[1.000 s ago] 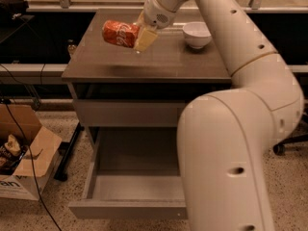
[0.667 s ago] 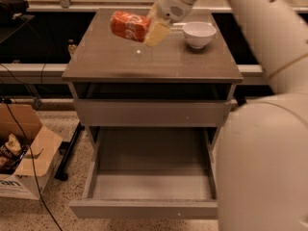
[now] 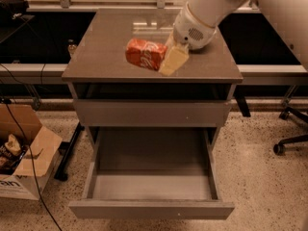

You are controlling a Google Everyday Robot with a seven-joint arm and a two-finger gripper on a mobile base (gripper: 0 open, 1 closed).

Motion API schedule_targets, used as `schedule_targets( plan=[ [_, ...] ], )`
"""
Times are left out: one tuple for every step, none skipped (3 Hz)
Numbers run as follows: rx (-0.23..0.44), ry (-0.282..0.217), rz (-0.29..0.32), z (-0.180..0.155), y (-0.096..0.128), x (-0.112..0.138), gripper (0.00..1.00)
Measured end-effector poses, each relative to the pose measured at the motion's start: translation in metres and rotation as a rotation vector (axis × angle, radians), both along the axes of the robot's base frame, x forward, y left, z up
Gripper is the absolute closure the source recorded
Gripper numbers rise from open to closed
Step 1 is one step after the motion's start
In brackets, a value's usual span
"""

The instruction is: Place coke can into middle drawer

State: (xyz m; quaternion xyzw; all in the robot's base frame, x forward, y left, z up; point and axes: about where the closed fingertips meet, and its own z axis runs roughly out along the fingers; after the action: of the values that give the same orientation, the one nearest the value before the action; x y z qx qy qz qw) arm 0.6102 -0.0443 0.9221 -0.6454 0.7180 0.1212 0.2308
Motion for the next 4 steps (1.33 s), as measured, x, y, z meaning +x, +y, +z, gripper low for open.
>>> schedule_targets(
  plan=[
    [-0.041, 0.081, 0.011, -0.039, -0.001, -0.018, 1.00],
    [-0.041, 0.082, 0.011, -0.039, -0.001, -0.018, 1.00],
    [-0.045, 0.151, -0.011, -0.073, -0.006, -0.024, 1.00],
    [-0.019, 0.249, -0.063, -0.124, -0.016, -0.031, 1.00]
  ],
)
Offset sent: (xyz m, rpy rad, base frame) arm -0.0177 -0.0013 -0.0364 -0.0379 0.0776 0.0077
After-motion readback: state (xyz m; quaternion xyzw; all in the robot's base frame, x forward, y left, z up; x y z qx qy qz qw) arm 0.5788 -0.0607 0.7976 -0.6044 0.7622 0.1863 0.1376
